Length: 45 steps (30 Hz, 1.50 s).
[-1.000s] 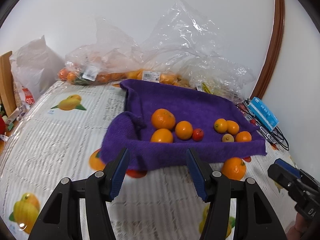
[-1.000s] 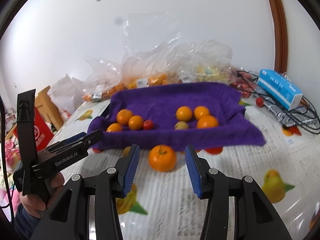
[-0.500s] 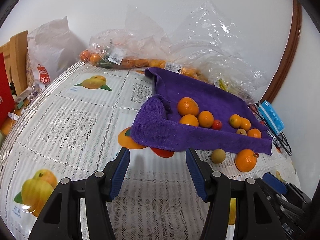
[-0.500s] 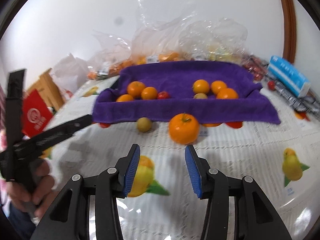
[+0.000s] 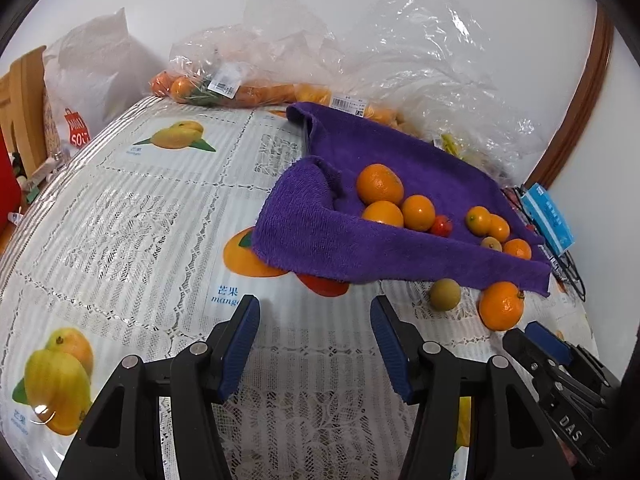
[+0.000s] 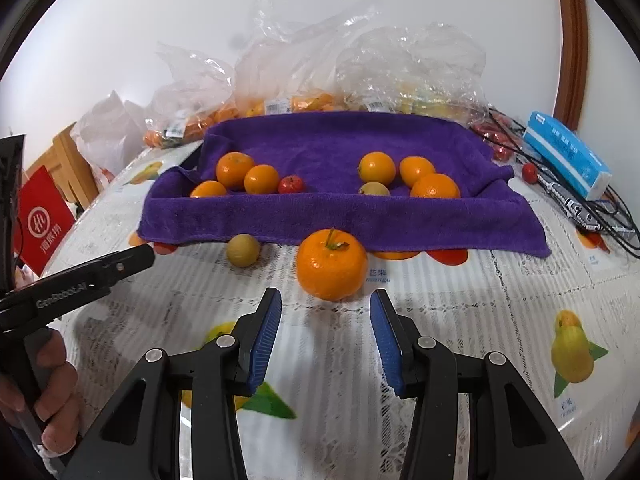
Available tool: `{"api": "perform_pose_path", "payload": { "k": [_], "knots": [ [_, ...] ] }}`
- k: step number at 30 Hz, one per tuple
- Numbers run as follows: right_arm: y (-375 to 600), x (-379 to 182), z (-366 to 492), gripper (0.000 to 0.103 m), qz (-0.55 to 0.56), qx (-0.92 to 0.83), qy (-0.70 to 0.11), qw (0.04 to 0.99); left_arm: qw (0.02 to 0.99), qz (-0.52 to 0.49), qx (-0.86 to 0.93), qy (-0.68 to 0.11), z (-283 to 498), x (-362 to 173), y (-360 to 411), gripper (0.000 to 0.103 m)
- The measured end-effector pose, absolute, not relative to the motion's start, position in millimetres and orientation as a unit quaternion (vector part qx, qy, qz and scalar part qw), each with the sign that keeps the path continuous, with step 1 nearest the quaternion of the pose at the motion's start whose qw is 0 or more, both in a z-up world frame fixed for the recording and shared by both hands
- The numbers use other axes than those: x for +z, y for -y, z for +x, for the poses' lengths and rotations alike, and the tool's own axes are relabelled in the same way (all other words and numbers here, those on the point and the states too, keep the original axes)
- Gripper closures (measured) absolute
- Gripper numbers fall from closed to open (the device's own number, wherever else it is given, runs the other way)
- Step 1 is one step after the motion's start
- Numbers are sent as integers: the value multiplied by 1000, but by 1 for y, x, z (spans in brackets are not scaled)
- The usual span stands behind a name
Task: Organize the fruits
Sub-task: 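Close right tool on a mandarin while left tool grasps a yellow-green fruit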
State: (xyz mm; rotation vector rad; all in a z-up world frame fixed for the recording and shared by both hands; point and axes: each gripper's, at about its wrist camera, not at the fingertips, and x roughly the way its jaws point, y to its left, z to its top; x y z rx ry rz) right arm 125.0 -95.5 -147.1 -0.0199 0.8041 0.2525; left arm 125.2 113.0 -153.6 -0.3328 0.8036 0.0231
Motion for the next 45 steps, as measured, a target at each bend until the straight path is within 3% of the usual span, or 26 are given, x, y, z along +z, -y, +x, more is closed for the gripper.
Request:
{"api": "perform_pose_path", "payload": {
  "k": [11, 13, 28, 33, 35, 45],
  "knots": [
    [99, -151, 142, 59, 21, 123, -398, 909, 903, -189, 9, -385, 125, -157, -120, 57],
    [99, -155, 146, 64, 24, 128, -413, 902, 904, -180, 4, -387, 125, -156, -116, 59],
    [93, -161, 170, 60, 23, 139, -430, 892, 911, -123, -38, -391, 126, -149, -95, 51],
    [98, -161, 179, 54, 34, 146, -427, 892, 908, -110, -44, -402, 130, -150, -89, 51],
    [100, -161, 181, 59, 36, 154, -427, 891, 907, -109, -41, -404, 130, -151, -88, 51],
    [115, -146, 162, 60, 22, 170, -404, 899, 904, -85, -71, -413, 149, -150, -49, 51]
  ]
}}
